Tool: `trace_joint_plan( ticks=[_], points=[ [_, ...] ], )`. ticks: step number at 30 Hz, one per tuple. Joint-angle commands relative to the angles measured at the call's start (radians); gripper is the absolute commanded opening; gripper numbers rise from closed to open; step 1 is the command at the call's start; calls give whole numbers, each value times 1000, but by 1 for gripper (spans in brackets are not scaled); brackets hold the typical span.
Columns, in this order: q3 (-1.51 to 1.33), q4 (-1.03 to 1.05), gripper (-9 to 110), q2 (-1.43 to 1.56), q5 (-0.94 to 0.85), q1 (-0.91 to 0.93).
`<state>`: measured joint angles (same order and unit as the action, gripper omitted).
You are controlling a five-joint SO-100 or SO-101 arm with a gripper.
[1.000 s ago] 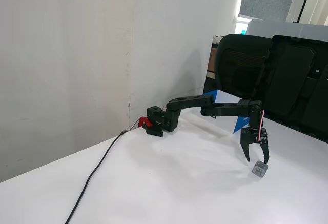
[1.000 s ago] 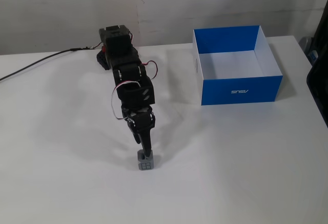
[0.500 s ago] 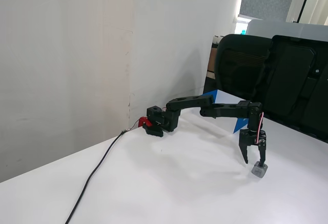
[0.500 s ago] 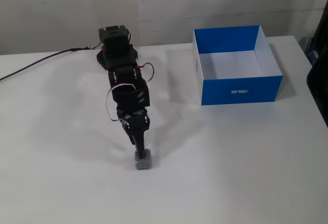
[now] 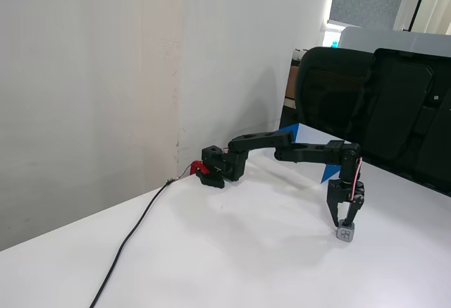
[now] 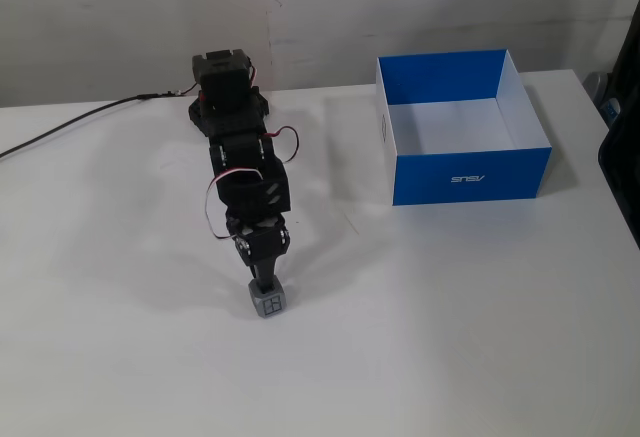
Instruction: Grasp the gray block and put it in the box.
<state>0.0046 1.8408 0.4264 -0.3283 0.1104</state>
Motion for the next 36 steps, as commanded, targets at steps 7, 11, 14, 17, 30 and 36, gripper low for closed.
trace_joint_plan(
  ticks=[7, 11, 14, 17, 30, 36],
  points=[
    [-195, 44, 0, 212, 9, -2],
    [-334, 44, 0, 351, 11, 0],
    [-414, 44, 0, 442, 11, -2],
    [-471, 44, 0, 520, 11, -2],
    [-851, 8, 0, 959, 11, 81],
    [-1124, -92, 0, 1197, 2, 161]
  ],
)
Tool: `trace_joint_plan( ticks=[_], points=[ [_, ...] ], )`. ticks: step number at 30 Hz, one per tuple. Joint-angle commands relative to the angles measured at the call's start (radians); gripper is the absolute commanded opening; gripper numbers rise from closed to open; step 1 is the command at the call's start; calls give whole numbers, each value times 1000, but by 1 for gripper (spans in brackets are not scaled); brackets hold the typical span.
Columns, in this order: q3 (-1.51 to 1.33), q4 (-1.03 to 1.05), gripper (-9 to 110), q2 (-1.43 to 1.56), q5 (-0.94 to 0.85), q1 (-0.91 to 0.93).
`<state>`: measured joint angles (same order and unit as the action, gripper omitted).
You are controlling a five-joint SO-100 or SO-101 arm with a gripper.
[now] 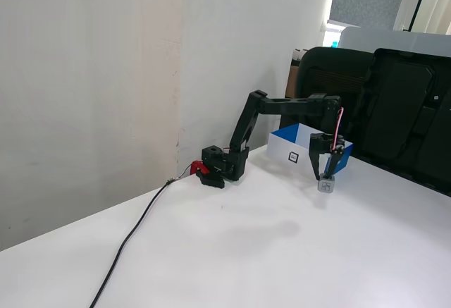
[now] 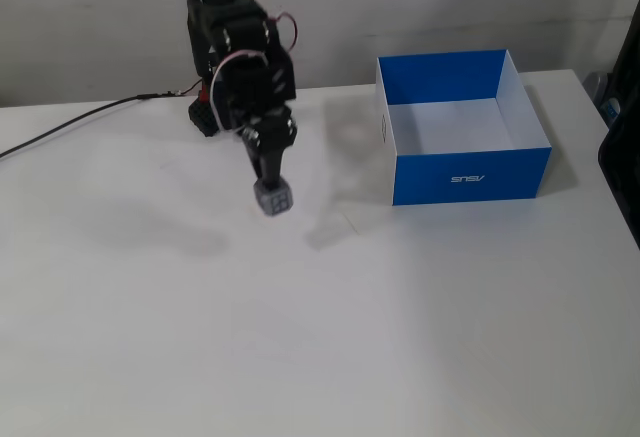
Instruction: Grasp the gray block and put it in the box.
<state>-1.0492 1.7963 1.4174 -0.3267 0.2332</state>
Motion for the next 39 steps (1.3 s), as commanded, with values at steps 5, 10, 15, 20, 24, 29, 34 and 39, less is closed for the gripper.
trace_joint_plan(
  ticks=[5, 10, 15, 20, 24, 29, 34, 39],
  points=[
    [-227, -135, 0, 373, -6, 115],
    [-333, -199, 0, 488, 2, 242],
    [-333, -215, 0, 497, 17, 356],
    [-308, -219, 0, 491, 18, 465],
    [-305, -227, 0, 491, 26, 549],
    [-299, -245, 0, 492, 38, 630],
    [-250, -255, 0, 489, 44, 716],
    [-210, -295, 0, 488, 63, 799]
  ],
)
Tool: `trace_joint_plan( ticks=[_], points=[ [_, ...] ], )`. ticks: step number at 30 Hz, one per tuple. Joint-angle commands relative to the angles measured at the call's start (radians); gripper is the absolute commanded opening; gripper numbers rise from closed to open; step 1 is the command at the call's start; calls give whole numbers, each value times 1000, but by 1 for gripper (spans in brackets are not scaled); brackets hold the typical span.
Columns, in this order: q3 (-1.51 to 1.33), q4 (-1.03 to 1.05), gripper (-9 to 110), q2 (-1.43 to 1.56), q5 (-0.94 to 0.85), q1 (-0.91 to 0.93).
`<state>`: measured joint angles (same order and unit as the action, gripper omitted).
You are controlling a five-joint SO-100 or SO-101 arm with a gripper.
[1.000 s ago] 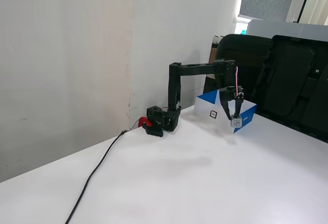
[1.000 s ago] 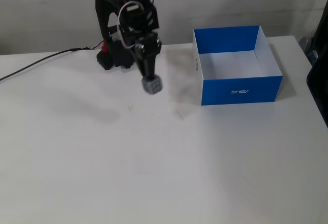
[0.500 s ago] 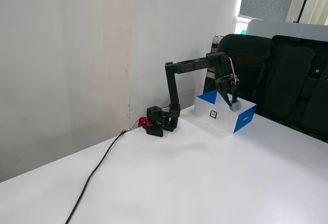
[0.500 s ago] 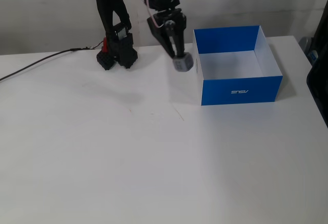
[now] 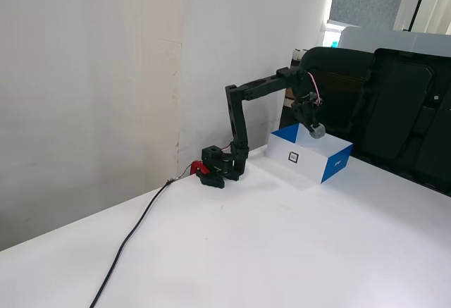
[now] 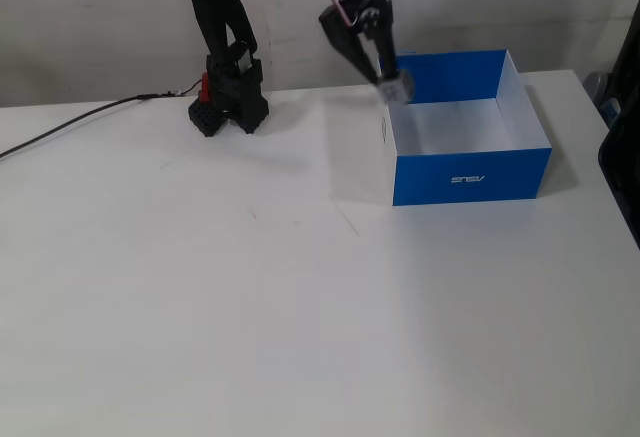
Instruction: Grasp the gray block and put it in the box.
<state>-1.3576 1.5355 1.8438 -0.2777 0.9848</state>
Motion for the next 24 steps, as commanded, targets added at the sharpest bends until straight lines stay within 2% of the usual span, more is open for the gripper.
trace_joint_plan(
  ticks=[1, 15, 21, 24],
  points=[
    [103, -46, 0, 61, 15, 66],
    [91, -121, 0, 38, 46, 291],
    [83, -141, 0, 18, 58, 284],
    [63, -149, 24, 18, 98, 253]
  ],
)
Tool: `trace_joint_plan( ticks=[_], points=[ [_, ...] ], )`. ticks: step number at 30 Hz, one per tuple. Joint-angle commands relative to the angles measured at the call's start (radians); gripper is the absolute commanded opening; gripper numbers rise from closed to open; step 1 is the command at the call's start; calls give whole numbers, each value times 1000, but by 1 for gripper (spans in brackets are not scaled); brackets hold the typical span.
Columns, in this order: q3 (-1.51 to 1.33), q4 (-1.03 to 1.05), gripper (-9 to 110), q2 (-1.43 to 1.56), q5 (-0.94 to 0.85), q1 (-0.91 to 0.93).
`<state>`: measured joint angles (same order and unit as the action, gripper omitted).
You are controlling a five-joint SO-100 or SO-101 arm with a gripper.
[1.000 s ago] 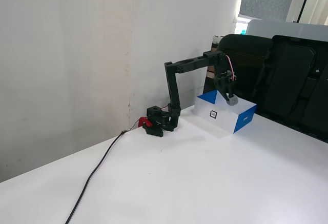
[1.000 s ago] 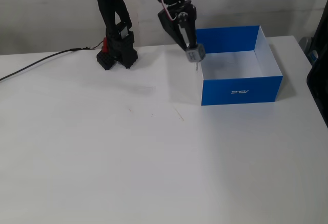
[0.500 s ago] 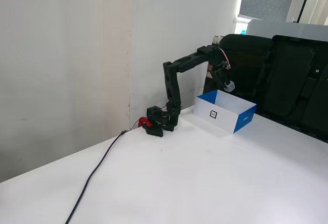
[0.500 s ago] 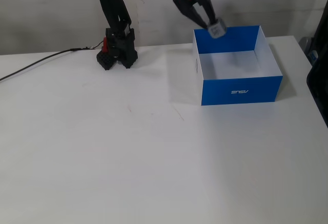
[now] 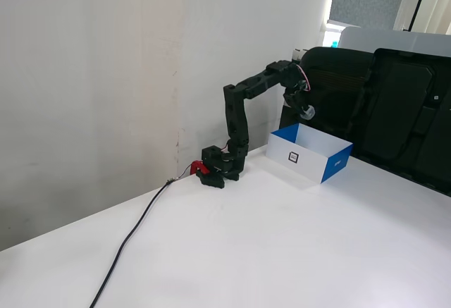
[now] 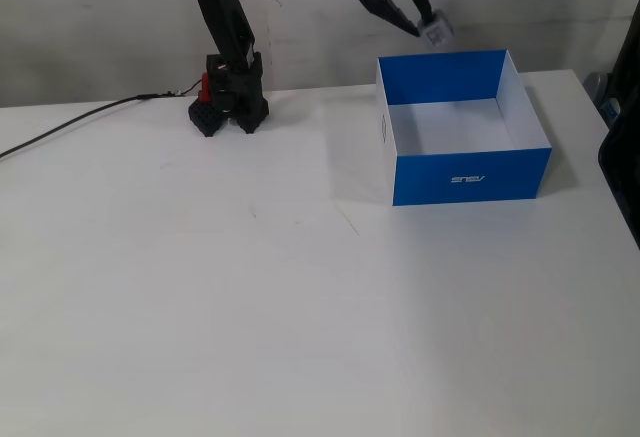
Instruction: Grasp the gray block and put it in the box.
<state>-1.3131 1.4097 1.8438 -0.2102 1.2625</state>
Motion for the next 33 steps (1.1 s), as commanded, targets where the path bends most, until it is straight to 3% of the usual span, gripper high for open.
trace_joint_plan(
  ticks=[1, 11, 18, 33],
  points=[
    [15, -23, 28, 18, 41, -31],
    [-49, -41, 31, 51, 52, -101],
    [-156, -46, 0, 124, 52, -245],
    [-279, -54, 0, 255, 26, -749]
  ],
)
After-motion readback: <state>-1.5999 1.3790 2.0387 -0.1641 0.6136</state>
